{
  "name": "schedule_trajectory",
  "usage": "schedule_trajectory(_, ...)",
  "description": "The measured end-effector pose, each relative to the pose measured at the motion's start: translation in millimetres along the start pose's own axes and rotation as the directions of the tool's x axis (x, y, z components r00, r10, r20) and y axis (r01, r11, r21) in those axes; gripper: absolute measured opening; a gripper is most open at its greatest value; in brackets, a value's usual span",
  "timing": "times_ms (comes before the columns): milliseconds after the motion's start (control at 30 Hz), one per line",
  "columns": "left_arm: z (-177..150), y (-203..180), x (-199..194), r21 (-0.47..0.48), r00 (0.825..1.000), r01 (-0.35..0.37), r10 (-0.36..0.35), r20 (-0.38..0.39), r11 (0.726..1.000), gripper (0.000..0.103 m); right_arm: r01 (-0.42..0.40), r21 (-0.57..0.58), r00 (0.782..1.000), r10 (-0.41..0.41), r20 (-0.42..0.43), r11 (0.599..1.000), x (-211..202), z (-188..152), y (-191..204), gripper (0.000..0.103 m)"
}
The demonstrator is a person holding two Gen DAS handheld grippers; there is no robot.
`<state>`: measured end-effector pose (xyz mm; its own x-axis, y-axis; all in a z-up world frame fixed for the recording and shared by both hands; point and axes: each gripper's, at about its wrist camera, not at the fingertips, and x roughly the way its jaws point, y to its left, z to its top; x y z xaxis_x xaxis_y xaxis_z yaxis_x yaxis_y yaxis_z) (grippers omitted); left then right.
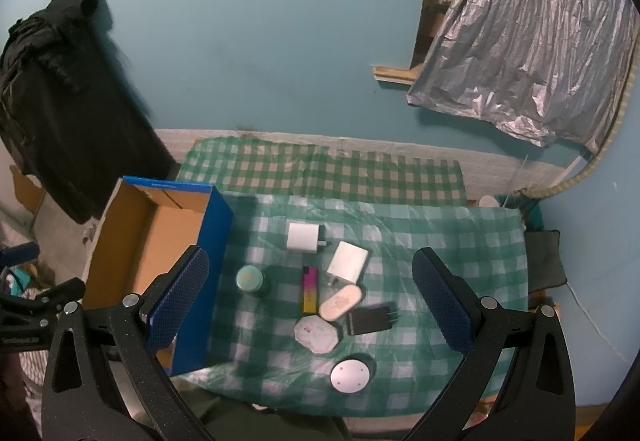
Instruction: Organize rigid objects
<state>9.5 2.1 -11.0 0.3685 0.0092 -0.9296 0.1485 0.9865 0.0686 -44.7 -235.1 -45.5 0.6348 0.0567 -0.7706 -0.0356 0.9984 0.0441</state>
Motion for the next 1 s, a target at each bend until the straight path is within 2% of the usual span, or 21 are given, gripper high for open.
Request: schedule_trajectory(1000,4,-9,-1,0.000,1.000,0.005,-0.005,-0.014,1.000,0.101,-0.005,-0.011,1.000,0.005,-0.014,1.000,8,-6,2,0.101)
